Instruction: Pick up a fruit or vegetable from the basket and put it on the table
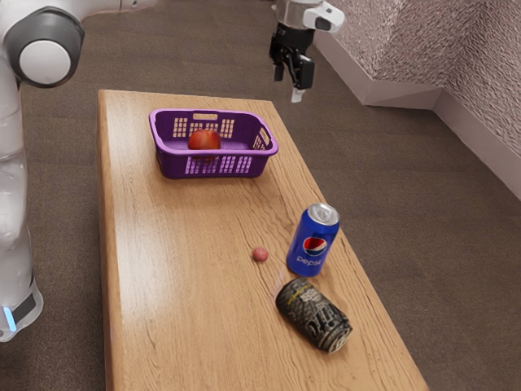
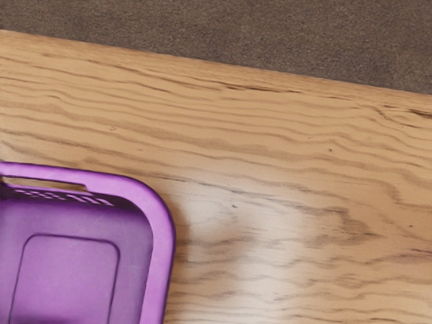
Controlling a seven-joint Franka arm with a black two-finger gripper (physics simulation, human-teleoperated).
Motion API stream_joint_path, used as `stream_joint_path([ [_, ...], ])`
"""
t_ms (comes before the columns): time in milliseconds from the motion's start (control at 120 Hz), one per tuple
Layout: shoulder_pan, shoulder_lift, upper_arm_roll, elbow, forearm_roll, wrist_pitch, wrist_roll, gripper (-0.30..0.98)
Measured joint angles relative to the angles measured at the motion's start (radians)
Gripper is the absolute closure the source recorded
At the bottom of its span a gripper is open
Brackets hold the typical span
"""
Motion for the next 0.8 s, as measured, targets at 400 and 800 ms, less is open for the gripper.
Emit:
stream_joint_path([
  [400, -0.041, 0.058, 0.095, 0.025, -0.001, 0.037, 0.003, 0.0],
  [800, -0.023, 0.143, 0.191, 0.009, -0.004, 0.046, 0.004, 0.0],
])
